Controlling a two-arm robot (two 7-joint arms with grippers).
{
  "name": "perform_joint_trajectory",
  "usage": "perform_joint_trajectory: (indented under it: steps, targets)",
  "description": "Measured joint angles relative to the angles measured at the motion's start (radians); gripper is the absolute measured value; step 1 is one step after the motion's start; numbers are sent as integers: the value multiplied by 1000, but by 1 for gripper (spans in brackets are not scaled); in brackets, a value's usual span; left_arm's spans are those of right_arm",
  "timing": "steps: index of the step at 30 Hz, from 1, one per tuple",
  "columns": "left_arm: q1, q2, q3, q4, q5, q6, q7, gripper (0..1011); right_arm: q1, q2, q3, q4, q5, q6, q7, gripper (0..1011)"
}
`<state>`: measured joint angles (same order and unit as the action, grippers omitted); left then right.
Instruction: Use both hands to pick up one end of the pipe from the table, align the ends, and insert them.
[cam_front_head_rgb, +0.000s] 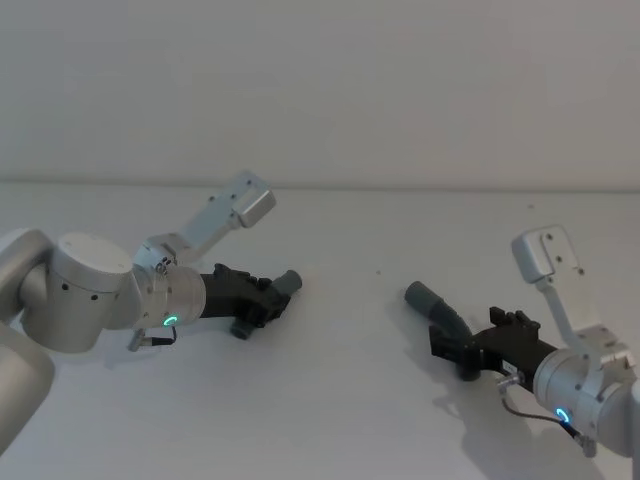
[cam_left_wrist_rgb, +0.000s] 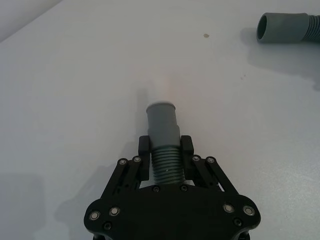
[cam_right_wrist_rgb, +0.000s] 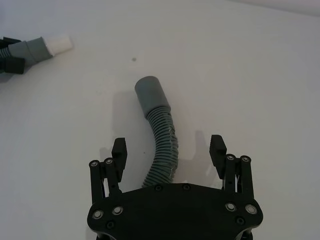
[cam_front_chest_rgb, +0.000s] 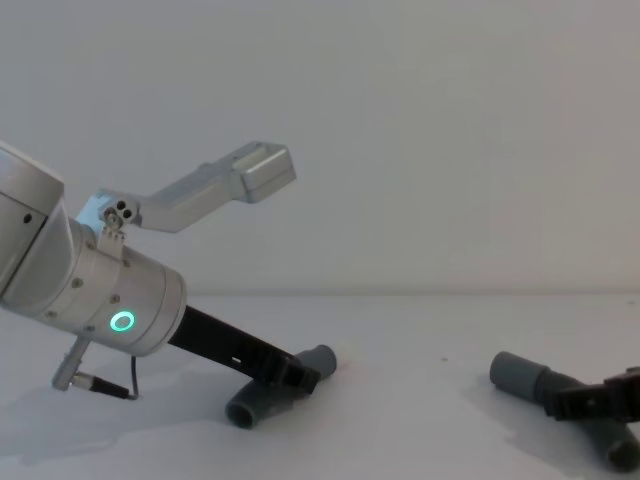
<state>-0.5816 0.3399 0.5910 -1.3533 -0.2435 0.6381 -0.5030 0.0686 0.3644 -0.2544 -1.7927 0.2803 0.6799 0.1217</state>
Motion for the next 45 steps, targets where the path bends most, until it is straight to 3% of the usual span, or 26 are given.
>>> perform_joint_trajectory:
  steps: [19, 45]
  targets:
    - [0, 0, 0, 0, 0, 0, 0, 346, 24, -32, -14, 24, -14, 39, 4, 1002]
    - [0, 0, 0, 0, 0, 0, 0, 346, 53, -78, -6, 58, -30, 84, -17, 979]
